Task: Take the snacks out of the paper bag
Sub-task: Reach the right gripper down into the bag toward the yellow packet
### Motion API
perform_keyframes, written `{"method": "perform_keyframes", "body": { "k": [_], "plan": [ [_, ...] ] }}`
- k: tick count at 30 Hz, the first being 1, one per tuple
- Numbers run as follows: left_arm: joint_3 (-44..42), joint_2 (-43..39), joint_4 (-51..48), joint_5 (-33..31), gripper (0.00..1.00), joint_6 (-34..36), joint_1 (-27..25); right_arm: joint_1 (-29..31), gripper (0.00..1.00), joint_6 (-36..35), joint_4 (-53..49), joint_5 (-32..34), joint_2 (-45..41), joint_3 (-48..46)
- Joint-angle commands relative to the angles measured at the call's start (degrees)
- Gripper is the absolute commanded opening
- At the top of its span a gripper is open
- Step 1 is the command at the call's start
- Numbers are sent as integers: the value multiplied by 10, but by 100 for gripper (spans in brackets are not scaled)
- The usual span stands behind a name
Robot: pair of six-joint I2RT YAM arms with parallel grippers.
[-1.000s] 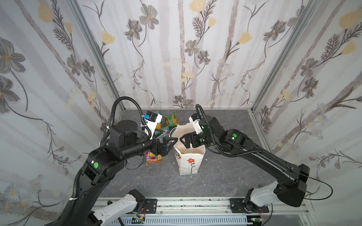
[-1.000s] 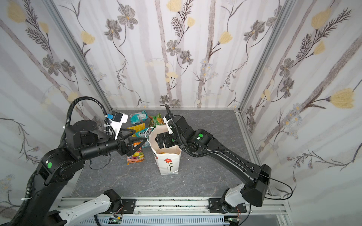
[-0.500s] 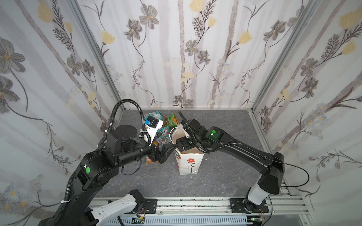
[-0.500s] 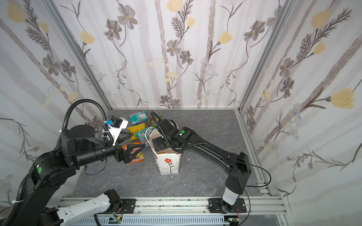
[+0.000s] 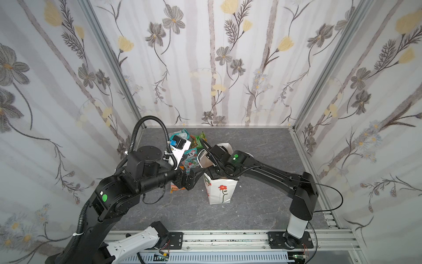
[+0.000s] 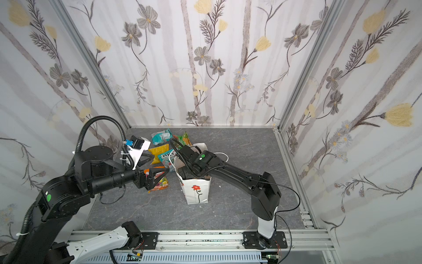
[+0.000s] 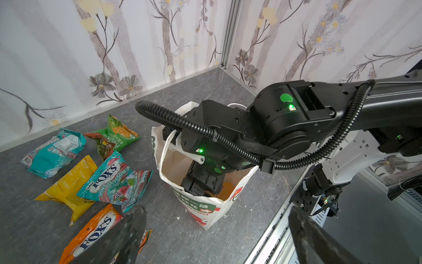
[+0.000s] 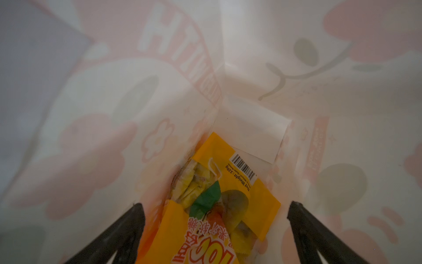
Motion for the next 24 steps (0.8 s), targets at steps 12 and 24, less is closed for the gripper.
{"method": "perform_keyframes", "body": {
  "k": [12, 24],
  "plan": [
    [-7, 1, 8, -13, 98, 9, 0, 1, 98, 15, 70, -15, 51, -47],
    [-15, 0, 8, -21, 98, 11, 0, 1, 96, 40, 159, -66, 96, -123]
  ]
}}
